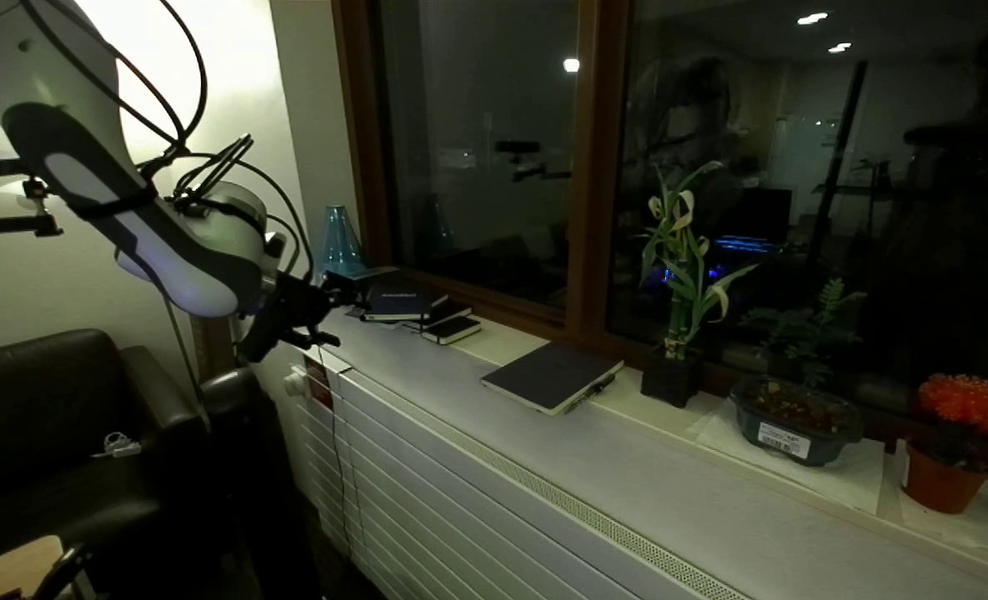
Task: Put the second book from the right on top of the books on the left.
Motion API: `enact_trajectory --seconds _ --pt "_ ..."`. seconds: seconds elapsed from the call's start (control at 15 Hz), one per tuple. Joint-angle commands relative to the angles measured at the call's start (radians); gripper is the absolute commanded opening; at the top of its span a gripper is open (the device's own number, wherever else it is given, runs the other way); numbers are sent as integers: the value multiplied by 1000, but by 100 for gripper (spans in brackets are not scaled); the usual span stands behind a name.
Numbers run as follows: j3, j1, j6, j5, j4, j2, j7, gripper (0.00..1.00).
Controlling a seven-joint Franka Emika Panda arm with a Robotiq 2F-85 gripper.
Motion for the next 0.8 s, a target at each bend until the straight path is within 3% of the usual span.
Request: enact_trajectory --seconds 0.0,0.73 --pt "-12 -14 41 42 -39 -36 59 100" --pt "-17 4 19 52 -11 6 58 100"
